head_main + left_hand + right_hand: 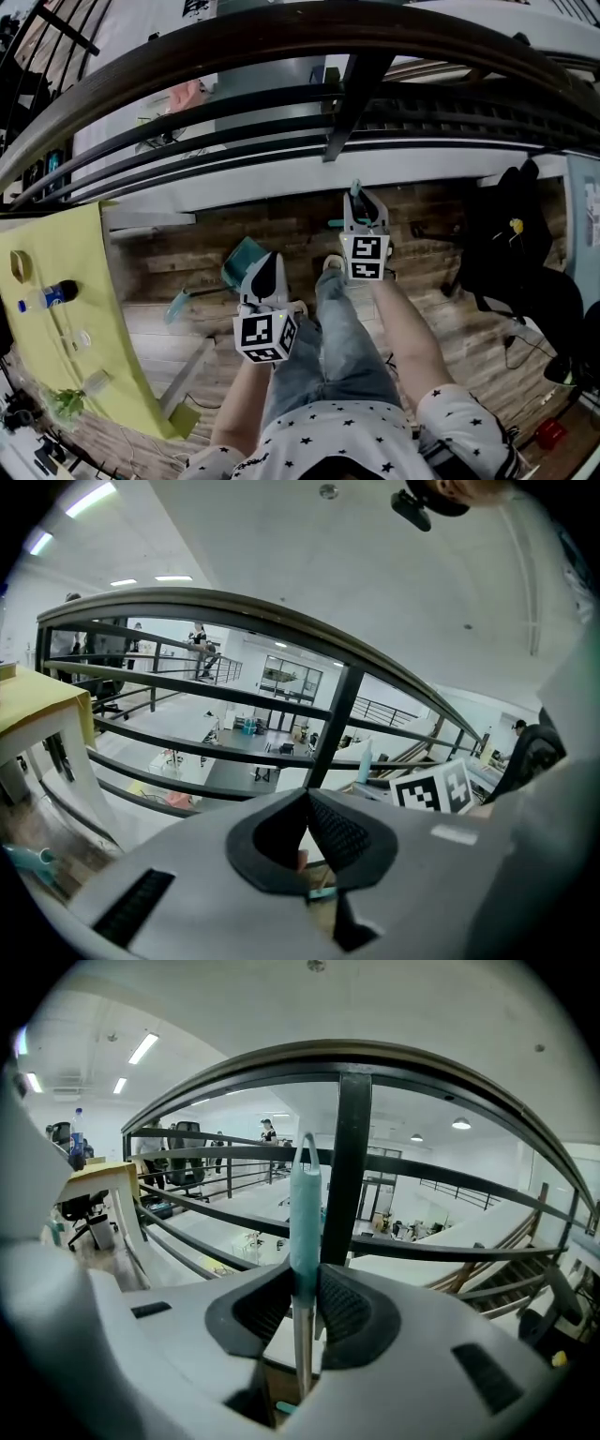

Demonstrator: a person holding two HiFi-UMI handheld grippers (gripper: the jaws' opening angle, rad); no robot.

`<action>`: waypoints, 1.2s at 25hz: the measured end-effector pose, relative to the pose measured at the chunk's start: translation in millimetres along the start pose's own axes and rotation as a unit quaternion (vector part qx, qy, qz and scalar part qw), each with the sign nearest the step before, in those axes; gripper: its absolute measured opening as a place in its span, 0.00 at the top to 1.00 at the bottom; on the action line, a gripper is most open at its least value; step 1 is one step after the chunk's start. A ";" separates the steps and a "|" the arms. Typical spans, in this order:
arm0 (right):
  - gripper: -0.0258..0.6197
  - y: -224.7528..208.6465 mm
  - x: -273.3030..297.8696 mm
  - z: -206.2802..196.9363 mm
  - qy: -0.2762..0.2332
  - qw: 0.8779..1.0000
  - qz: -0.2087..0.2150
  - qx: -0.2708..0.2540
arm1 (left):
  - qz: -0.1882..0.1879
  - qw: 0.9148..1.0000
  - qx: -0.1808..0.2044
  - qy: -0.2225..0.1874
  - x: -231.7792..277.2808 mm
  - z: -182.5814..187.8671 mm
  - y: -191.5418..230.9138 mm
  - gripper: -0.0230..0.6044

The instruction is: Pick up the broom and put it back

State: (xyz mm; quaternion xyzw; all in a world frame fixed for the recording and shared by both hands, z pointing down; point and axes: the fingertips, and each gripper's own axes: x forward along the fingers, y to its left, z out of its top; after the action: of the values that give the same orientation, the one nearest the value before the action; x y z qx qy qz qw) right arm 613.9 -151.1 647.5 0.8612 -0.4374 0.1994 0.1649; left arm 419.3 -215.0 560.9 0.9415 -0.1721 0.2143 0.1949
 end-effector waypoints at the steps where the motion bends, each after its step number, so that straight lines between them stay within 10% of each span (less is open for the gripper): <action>1: 0.84 -1.3 6.3 1.1 0.000 1.000 -0.001 -0.001 | 0.000 1.000 -0.001 0.001 3.1 -0.6 0.0 0.95; 30: 0.84 -55.9 136.2 19.6 0.011 1.000 -0.029 0.006 | 0.012 1.000 -0.015 0.018 65.9 -4.4 8.9 0.94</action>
State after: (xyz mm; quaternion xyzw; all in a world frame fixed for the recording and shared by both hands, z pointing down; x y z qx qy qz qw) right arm 736.8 -222.3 690.8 0.8721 -0.4097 0.2064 0.1706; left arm 470.2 -236.6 598.2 0.9323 -0.1829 0.2312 0.2093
